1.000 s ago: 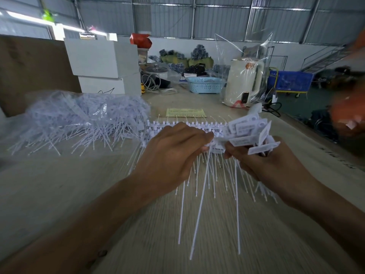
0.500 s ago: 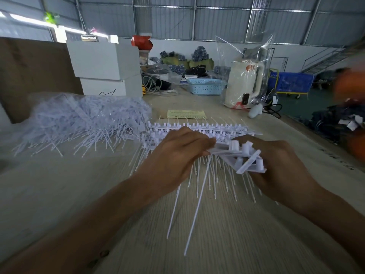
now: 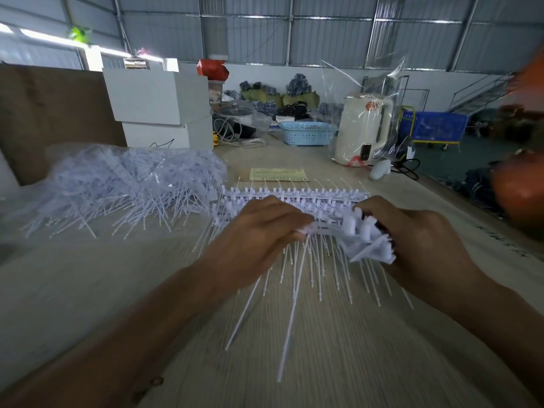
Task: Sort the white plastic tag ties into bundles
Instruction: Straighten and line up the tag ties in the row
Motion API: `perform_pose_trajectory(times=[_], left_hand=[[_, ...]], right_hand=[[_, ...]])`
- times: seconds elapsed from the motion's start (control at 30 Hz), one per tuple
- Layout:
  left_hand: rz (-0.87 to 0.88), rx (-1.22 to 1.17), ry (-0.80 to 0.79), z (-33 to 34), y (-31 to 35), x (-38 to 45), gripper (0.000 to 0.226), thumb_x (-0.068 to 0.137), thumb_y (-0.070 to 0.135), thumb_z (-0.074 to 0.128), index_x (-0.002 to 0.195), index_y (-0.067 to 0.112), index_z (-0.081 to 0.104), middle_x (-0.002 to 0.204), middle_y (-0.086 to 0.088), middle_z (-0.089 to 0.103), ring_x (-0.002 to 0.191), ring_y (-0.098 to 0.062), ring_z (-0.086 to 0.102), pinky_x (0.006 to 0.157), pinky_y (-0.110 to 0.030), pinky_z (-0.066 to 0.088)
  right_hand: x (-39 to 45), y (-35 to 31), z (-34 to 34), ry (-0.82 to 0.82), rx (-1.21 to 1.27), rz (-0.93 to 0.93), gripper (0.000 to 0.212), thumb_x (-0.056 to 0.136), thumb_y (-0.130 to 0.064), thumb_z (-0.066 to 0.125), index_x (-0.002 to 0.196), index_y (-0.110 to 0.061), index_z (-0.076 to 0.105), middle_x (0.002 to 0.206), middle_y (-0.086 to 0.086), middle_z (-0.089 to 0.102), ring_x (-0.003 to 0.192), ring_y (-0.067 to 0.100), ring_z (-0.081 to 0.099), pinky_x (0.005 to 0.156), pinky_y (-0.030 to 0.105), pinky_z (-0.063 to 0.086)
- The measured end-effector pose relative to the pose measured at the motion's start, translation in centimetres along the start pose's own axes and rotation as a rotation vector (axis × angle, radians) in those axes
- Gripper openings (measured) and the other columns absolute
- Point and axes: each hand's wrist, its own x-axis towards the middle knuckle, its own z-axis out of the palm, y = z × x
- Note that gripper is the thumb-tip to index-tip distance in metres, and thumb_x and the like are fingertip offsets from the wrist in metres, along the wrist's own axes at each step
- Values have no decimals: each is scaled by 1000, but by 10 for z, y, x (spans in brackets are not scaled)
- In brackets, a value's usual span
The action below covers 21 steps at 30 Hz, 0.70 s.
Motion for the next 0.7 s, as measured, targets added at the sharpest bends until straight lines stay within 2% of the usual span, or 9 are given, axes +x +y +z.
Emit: perform_pose_trajectory(times=[0.13,0.23,0.3,0.37,0.43,0.53,0.57,0.63,0.7], left_hand=[[-106,-31,99,3,-4,-3,29,92,16,68,118,4,71,109,-7,73,98,-23,65,83,-44,54],[-130,-53,105,4,-4,-4,32,91,18,68,120,5,70,109,-6,73,98,-23,66,82,-43,54],[-145,-67,121,5,-3,-4,33,90,18,70,120,6,70,107,-5,73,95,-23,66,79,-43,56],[-158,-79,132,6,-1,-4,34,89,19,72,120,6,71,106,-5,73,94,-23,66,78,-44,56],[-162,-107,136,6,2,-2,33,89,18,73,120,6,71,106,-5,73,94,-25,67,79,-45,55],[-175,-163,141,5,8,0,33,88,17,74,119,7,70,107,-5,73,96,-24,67,81,-44,55],[-182,-169,140,5,10,0,33,88,18,73,119,8,70,107,-4,73,96,-21,67,82,-42,55],[-196,-165,128,3,14,1,32,89,20,71,119,11,69,106,-2,71,94,-16,65,79,-38,55],[-183,-146,121,2,17,2,30,89,20,71,118,13,69,103,0,70,90,-12,63,74,-34,54]], right_hand=[[-3,11,7,46,101,130,8,84,-29,42,87,-37,41,62,-17,39,47,19,40,46,31,39],[-1,12,11,66,245,207,14,92,-28,36,83,-37,42,64,-21,43,56,12,41,53,30,39],[0,11,15,60,350,243,26,96,-30,31,84,-28,54,72,-15,55,65,14,49,57,33,42],[1,9,17,20,415,287,36,103,-27,27,84,-25,58,77,-14,63,70,6,58,60,17,43],[1,9,19,-16,500,356,38,108,-21,29,80,-25,55,75,-14,64,62,6,58,59,13,42],[0,8,22,-21,631,457,32,108,-12,33,84,-17,54,64,1,61,49,9,51,52,23,43],[0,6,22,-13,653,467,25,106,-10,38,90,-14,57,67,0,61,55,8,54,56,26,45],[0,2,23,9,674,471,17,100,-1,51,105,-13,62,89,-5,68,82,11,64,76,32,52],[0,0,21,14,635,484,38,91,9,59,111,-23,60,97,-10,68,92,12,63,82,23,52]])
